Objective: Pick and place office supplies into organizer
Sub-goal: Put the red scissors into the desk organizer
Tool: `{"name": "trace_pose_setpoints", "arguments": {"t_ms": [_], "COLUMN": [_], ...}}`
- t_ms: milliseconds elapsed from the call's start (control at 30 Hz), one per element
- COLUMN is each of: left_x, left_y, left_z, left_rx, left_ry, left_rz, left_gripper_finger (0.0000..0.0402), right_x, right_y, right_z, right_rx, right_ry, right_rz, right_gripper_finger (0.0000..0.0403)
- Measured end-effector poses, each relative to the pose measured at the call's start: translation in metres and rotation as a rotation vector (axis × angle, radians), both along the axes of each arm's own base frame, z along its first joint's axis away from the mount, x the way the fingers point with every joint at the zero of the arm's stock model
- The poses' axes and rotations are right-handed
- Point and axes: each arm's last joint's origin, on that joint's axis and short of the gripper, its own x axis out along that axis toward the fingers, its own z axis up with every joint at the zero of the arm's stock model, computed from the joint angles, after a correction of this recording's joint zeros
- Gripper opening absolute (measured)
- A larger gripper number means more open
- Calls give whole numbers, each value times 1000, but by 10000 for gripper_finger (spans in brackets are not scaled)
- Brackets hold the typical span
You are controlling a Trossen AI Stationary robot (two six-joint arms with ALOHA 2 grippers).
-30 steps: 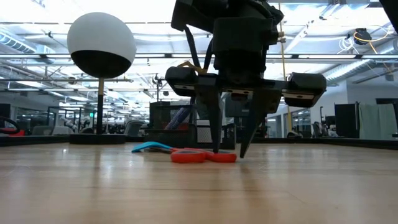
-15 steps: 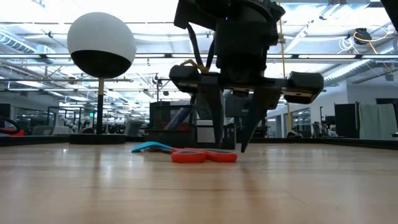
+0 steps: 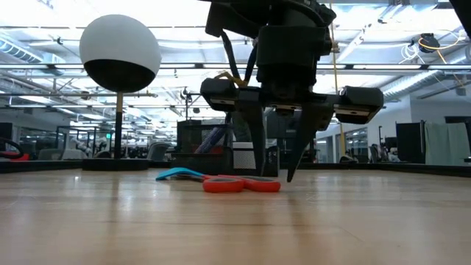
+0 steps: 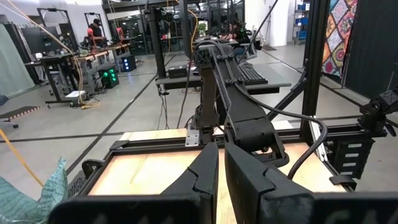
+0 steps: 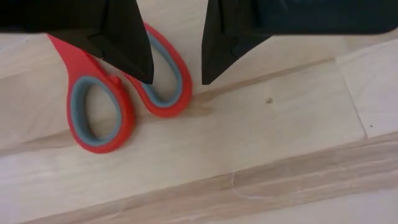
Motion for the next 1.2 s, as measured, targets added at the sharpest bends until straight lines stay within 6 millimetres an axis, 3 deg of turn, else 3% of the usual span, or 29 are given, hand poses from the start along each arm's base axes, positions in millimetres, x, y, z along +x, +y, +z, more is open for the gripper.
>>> {"name": "trace_pose_setpoints", "arguments": {"t_ms": [367, 800, 1200], "left_x": [0, 0, 0], "left_y": [0, 0, 0], "left_z": [0, 0, 0], "left_rx": [6, 3, 0], "left_ry": [1, 1, 1], "left_rz": [1, 1, 2], "left_gripper_finger": [37, 37, 37], "right_x": [2, -13, -11], "right_y": [1, 6, 10], "right_z": [-13, -15, -16], "right_rx": [16, 49, 7], "right_ry": [37, 217, 181], "right_rz": [-1, -122, -152], "right_gripper_finger": [126, 126, 126]}}
